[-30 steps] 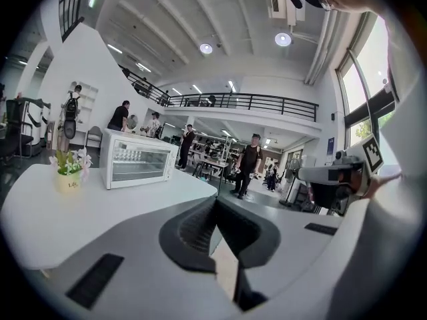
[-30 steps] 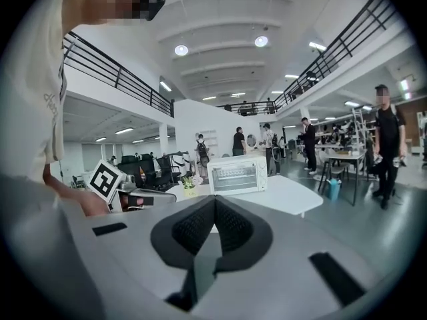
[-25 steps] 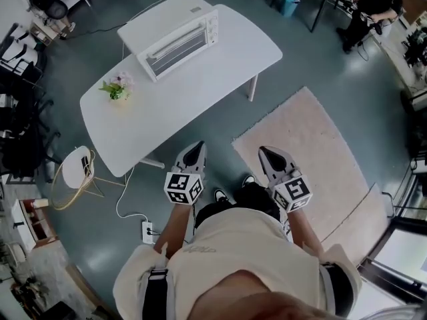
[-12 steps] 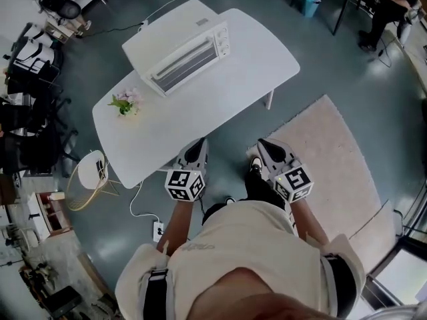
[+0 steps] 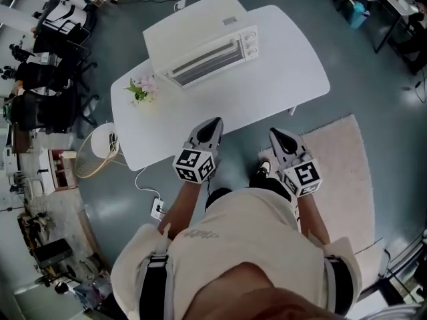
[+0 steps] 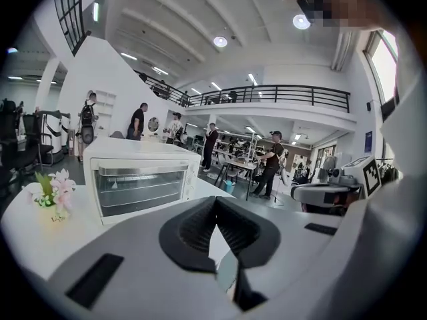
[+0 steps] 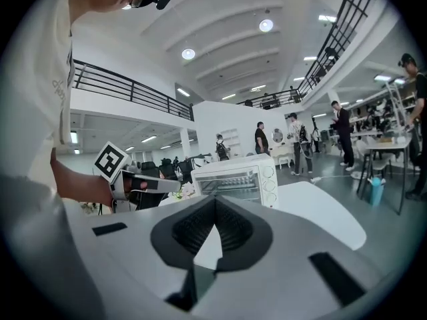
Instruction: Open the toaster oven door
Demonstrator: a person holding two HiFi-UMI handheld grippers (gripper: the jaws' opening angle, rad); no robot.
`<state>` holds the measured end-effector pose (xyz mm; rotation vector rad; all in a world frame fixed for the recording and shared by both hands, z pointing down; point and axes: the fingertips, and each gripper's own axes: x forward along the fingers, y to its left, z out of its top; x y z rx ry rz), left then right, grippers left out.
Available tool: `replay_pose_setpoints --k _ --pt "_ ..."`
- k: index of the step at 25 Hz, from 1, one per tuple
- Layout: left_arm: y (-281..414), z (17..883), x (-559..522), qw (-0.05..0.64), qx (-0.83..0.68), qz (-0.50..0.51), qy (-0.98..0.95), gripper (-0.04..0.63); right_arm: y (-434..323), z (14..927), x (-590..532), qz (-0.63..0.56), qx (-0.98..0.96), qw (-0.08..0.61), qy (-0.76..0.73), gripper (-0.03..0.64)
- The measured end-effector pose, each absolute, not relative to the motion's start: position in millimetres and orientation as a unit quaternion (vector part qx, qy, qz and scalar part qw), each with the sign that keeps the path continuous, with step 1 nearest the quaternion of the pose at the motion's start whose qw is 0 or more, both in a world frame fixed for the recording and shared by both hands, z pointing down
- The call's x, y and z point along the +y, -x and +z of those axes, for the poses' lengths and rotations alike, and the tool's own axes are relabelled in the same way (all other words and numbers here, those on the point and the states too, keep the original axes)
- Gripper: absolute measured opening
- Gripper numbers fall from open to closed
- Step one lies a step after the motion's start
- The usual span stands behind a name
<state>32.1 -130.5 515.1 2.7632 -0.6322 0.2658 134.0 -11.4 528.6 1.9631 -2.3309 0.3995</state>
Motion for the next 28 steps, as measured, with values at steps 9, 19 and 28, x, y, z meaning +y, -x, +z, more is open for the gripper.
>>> replay_pose_setpoints --k 9,19,28 --pt "-39.7 518.4 -163.3 0.166 -0.281 0.088 -0.941 0.019 -162.8 536.8 -56.6 0.138 -0.787 0.028 -0.600 0.006" --pt "-21.1 540.9 -226.2 0.179 -0.308 0.088 -0.930 0.019 -159.9 555.2 -110.0 0.164 -0.782 0.040 -0.600 0.006" --pt "-6.8 531.9 -329.3 0.177 -0.335 0.077 -0.922 0.019 -168.8 527.9 -189.0 0.140 -0.775 0.066 -0.613 0.006"
